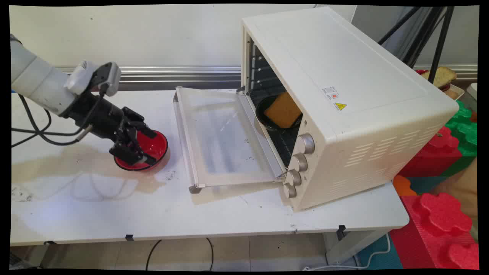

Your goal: Close the oven

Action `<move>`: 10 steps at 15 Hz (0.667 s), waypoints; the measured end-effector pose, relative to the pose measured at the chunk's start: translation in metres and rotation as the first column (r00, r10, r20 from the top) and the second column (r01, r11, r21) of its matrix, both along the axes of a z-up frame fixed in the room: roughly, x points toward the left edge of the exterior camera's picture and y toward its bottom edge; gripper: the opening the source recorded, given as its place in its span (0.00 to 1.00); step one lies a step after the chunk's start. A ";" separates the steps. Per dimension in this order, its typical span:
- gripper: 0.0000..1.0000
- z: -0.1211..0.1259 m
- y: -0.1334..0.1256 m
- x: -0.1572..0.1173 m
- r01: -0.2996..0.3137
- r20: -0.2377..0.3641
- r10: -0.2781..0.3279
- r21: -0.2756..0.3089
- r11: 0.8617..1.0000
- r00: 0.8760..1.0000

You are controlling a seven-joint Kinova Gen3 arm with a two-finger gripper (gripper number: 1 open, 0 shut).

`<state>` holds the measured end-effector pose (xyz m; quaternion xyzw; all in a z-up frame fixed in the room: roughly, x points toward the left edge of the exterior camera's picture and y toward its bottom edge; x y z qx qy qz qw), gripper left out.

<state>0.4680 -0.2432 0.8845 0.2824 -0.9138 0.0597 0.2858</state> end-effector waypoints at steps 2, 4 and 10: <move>1.00 -0.007 0.002 -0.006 -0.003 0.007 0.003 0.008 1.000 1.000; 1.00 -0.014 0.004 -0.011 -0.008 0.014 0.008 0.015 1.000 1.000; 1.00 -0.032 0.007 -0.028 -0.010 0.028 0.010 0.026 1.000 1.000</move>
